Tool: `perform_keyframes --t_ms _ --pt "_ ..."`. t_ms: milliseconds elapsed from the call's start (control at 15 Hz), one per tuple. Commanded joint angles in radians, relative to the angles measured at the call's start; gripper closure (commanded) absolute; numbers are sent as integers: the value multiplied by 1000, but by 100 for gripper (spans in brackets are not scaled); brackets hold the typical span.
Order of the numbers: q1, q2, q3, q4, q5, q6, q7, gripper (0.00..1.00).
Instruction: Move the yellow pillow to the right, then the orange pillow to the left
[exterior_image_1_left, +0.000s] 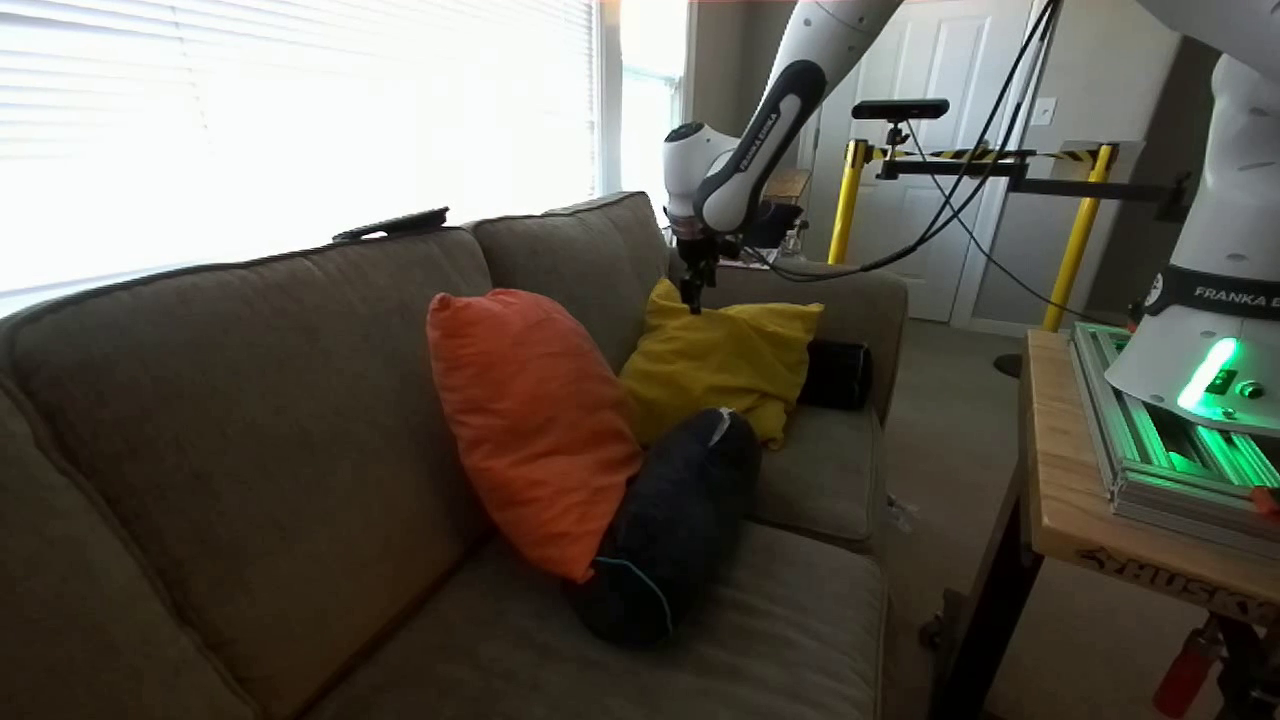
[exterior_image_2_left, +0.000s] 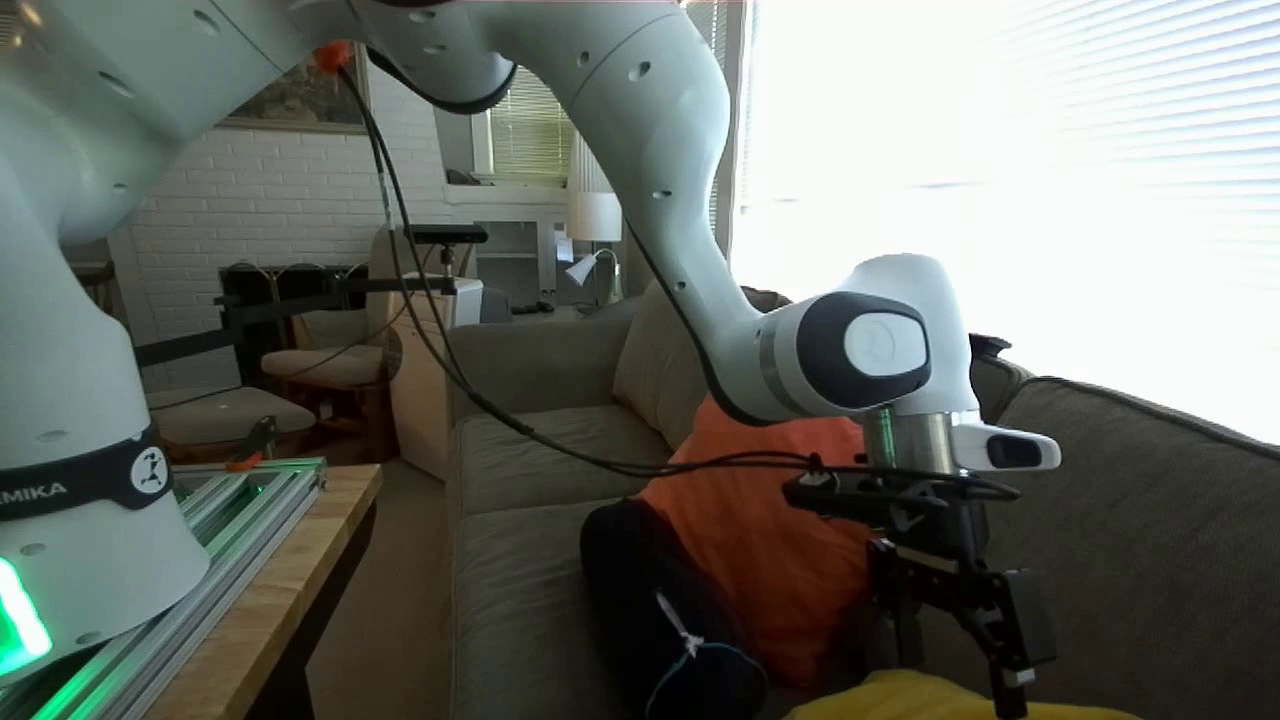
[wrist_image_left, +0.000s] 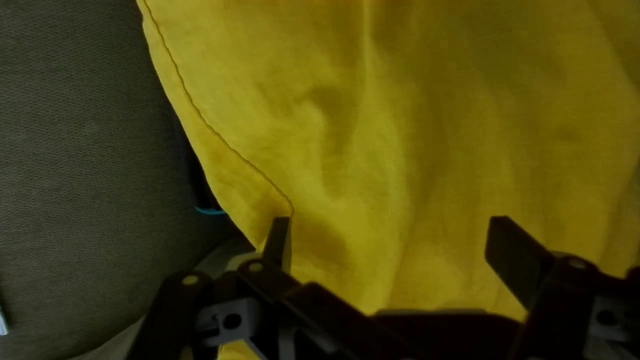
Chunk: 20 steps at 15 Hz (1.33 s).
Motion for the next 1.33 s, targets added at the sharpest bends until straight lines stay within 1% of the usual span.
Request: perform_keyframes --t_ms 0,67,533,600,667,867,1000,1267 --pt "2 34 -12 38 -43 -64 41 0" --pt "7 44 -21 44 -53 -83 45 0" --pt "-4 92 -23 83 -73 -163 47 0" --pt "-9 97 -16 90 -72 -175 38 10" --pt "-11 104 -12 98 -73 -181 34 26" --pt "-22 116 3 117 -62 -180 28 48" --pt "-37 117 23 127 -47 -166 17 64" --pt "-121 86 139 143 31 -162 -51 91"
